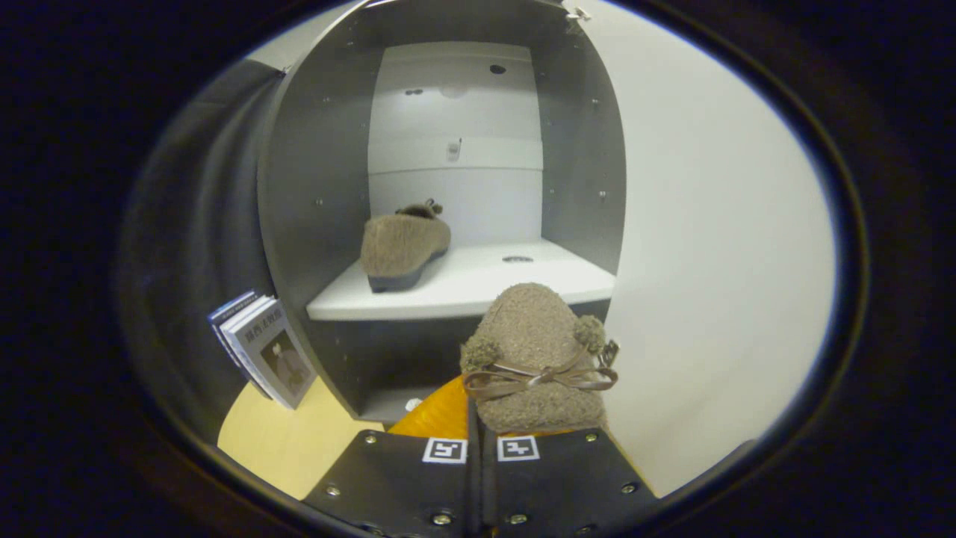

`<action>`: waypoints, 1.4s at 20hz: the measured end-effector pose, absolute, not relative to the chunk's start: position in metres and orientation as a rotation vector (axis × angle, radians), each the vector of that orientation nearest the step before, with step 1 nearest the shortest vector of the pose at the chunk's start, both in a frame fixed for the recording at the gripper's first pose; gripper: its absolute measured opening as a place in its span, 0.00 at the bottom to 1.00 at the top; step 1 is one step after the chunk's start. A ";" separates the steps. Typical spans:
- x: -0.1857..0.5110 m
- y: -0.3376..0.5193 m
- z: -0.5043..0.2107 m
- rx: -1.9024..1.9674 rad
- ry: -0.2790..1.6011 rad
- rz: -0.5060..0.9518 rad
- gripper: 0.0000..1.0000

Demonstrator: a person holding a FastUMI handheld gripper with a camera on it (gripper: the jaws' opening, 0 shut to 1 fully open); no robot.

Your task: Open the shoe cabinet door, grab the shoes and put them into the shoe cabinet, then close the shoe cabinet door.

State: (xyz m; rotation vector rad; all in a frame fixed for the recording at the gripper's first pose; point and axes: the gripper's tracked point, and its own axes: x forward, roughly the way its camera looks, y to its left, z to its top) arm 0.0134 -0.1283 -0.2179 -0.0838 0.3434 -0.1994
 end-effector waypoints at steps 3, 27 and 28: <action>0.042 -0.125 -0.187 -0.087 0.297 -0.186 0.01; 0.257 -0.146 -0.158 -0.062 0.360 -0.124 0.01; 0.260 -0.148 -0.160 -0.064 0.364 -0.130 0.01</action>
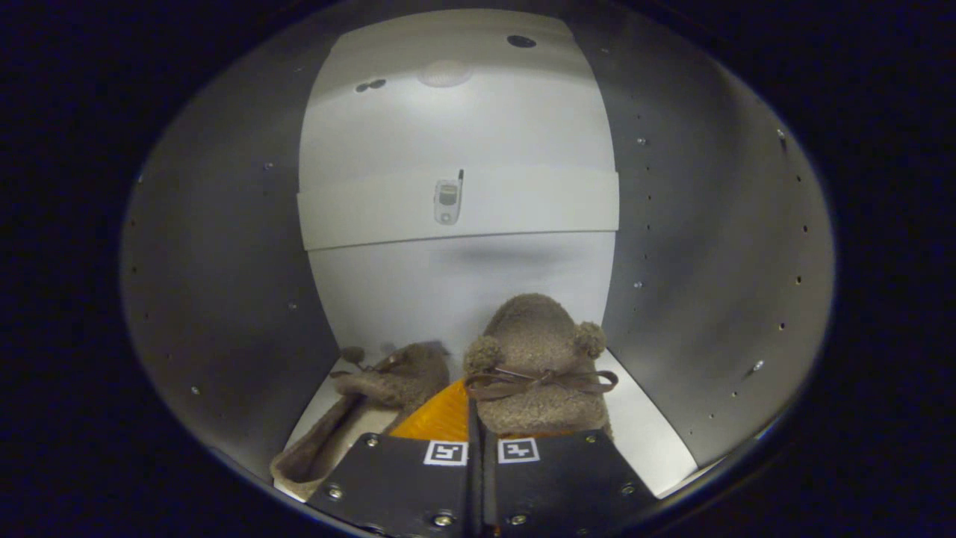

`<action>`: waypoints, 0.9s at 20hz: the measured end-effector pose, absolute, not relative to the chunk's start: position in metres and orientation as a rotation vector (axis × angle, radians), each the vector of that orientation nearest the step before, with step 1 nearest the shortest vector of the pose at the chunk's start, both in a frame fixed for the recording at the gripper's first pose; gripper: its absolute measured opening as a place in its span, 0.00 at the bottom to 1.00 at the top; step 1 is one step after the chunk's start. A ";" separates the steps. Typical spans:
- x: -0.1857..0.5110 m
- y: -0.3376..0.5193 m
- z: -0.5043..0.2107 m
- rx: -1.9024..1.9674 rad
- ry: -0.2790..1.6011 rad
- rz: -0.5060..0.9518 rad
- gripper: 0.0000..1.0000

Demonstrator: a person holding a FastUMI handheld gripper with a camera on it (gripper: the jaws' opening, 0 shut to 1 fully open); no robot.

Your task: Open the shoe cabinet door, grab the shoes and put them into the shoe cabinet, then close the shoe cabinet door.

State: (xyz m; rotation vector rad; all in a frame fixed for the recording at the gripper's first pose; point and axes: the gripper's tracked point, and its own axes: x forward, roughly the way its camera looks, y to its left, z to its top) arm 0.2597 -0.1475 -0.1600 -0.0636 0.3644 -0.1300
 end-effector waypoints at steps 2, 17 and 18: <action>0.261 -0.151 -0.164 -0.062 0.379 -0.135 0.09; 0.235 -0.138 -0.171 -0.079 0.458 -0.128 0.52; 0.231 -0.136 -0.170 -0.084 0.456 -0.130 0.58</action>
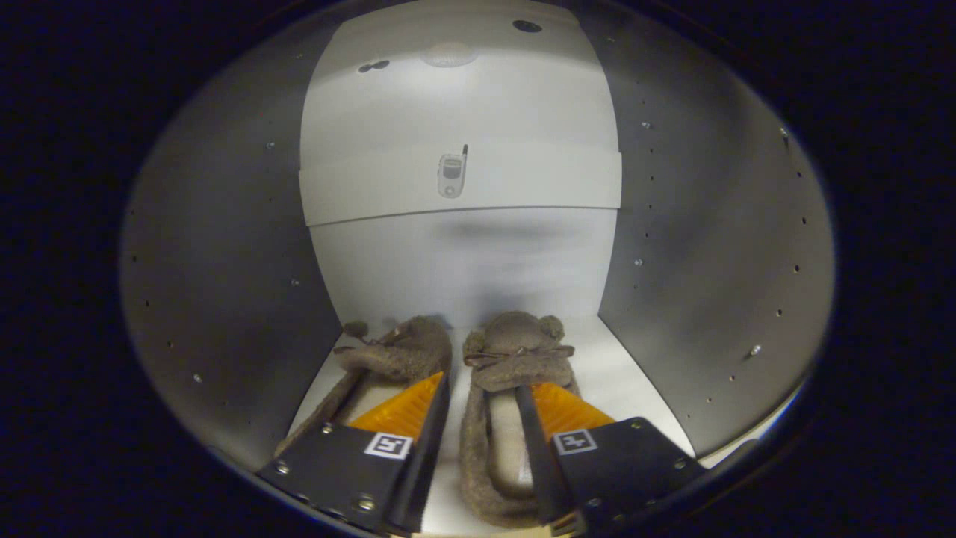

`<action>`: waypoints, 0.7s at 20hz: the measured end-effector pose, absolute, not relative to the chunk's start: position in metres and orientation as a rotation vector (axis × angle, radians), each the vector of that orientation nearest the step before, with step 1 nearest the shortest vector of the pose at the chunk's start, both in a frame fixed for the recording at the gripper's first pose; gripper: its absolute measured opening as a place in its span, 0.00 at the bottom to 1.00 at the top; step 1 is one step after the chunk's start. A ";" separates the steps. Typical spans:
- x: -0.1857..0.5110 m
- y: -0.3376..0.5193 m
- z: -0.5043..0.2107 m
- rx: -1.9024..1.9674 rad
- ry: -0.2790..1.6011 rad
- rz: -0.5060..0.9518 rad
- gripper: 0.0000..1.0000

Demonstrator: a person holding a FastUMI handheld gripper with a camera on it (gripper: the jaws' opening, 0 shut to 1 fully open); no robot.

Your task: Open the shoe cabinet door, grab the shoes and put them into the shoe cabinet, then close the shoe cabinet door.

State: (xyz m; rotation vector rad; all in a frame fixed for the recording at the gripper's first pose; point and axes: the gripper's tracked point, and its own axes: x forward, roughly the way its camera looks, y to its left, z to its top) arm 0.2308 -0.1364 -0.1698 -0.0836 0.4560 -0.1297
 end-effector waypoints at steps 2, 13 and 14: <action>0.221 -0.134 -0.166 -0.087 0.451 -0.131 0.65; 0.145 -0.133 -0.123 -0.066 0.367 -0.115 0.67; 0.136 -0.133 -0.117 -0.063 0.355 -0.109 0.67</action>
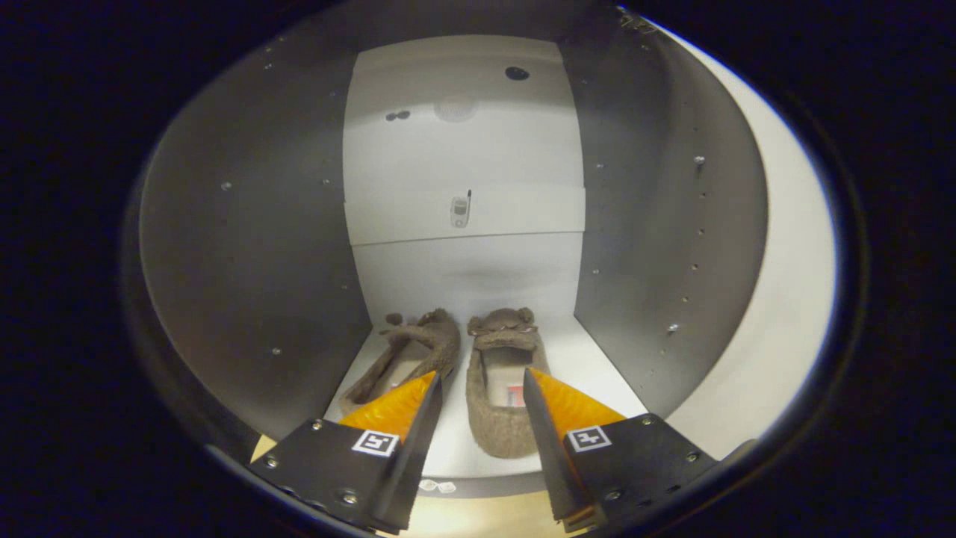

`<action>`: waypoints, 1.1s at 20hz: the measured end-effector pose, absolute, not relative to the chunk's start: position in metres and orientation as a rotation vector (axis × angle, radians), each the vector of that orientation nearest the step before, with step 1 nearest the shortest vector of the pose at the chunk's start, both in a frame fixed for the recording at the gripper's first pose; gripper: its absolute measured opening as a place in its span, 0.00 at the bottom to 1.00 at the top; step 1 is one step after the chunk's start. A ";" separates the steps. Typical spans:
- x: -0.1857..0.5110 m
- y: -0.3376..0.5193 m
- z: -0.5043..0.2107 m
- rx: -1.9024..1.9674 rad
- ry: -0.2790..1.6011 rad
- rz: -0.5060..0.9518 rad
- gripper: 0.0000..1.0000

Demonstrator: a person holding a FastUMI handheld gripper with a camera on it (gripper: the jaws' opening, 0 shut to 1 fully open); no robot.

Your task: Open the shoe cabinet door, grab the shoes and put them into the shoe cabinet, then close the shoe cabinet door.

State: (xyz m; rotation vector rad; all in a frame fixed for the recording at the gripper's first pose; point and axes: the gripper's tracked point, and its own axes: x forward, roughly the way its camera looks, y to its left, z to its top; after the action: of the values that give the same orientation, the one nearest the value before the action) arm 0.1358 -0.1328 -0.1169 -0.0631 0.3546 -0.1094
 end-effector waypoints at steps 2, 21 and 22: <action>0.116 -0.133 -0.105 -0.063 0.328 -0.101 0.67; -0.136 -0.166 -0.020 -0.127 0.100 0.051 0.67; -0.149 -0.169 -0.019 -0.122 0.093 0.060 0.67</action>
State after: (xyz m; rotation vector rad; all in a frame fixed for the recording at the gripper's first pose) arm -0.1489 -0.1689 -0.0185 -0.1220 0.0926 0.0603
